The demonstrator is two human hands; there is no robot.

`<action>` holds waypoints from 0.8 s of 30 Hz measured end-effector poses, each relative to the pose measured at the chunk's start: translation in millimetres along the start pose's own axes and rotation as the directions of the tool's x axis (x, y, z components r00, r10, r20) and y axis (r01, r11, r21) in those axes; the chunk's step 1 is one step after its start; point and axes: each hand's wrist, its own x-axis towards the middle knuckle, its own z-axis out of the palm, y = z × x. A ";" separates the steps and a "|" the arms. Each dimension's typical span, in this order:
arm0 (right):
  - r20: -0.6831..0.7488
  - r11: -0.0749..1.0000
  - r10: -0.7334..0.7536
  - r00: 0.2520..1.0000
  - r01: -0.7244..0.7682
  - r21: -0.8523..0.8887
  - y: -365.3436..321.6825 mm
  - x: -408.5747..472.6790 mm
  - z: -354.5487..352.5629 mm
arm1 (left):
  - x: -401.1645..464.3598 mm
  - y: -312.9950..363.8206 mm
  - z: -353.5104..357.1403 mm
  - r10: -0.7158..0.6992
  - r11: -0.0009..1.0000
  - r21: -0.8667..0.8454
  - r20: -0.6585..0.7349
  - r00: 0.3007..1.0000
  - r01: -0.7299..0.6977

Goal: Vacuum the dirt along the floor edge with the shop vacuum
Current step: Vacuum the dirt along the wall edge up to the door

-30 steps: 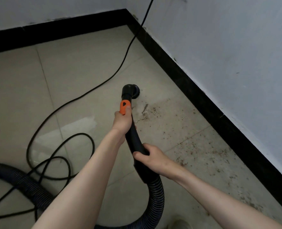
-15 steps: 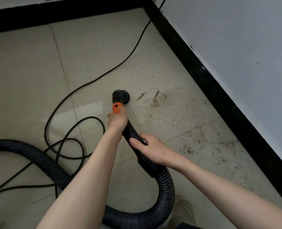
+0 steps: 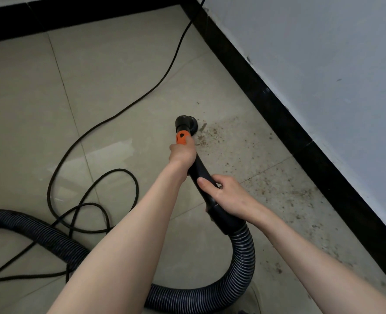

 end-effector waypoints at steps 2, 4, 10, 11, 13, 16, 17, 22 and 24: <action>-0.020 0.999 0.025 0.999 -0.025 0.035 1.5 3.9 -7.5 | 3.6 6.9 9.6 0.012 1.000 0.013 0.008 1.000 -0.013; -0.038 0.998 0.035 0.999 -0.032 0.060 1.1 9.5 -15.3 | 9.0 15.0 17.3 0.025 0.999 0.042 0.013 1.000 -0.025; -0.060 0.999 0.011 0.998 -0.009 0.044 -10.9 40.4 -28.5 | 38.6 41.2 25.0 0.076 0.992 0.104 -0.017 0.997 -0.074; -0.065 0.999 0.005 0.998 -0.002 0.041 -13.8 46.8 -30.4 | 43.3 46.1 24.8 0.081 0.991 0.106 -0.021 0.996 -0.079; -0.071 0.999 -0.008 0.997 0.010 0.031 -19.2 60.5 -34.1 | 51.8 57.1 24.1 0.099 0.990 0.104 -0.023 0.995 -0.097; -0.060 0.998 -0.012 0.998 0.016 0.054 -27.1 73.8 -38.3 | 59.6 71.9 23.1 0.110 0.989 0.104 -0.017 0.994 -0.107; -0.055 0.997 -0.011 0.998 0.015 0.072 -28.0 75.7 -38.9 | 59.1 75.4 23.0 0.110 0.989 0.105 -0.010 0.994 -0.108; -0.042 0.992 0.006 0.999 -0.001 0.123 -13.7 63.8 -33.6 | 46.2 66.1 21.4 0.140 0.983 0.109 0.065 0.988 -0.146; -0.044 0.998 -0.009 0.999 0.012 0.069 -2.8 51.3 -25.8 | 34.3 48.8 17.3 0.134 0.987 0.079 0.067 0.989 -0.140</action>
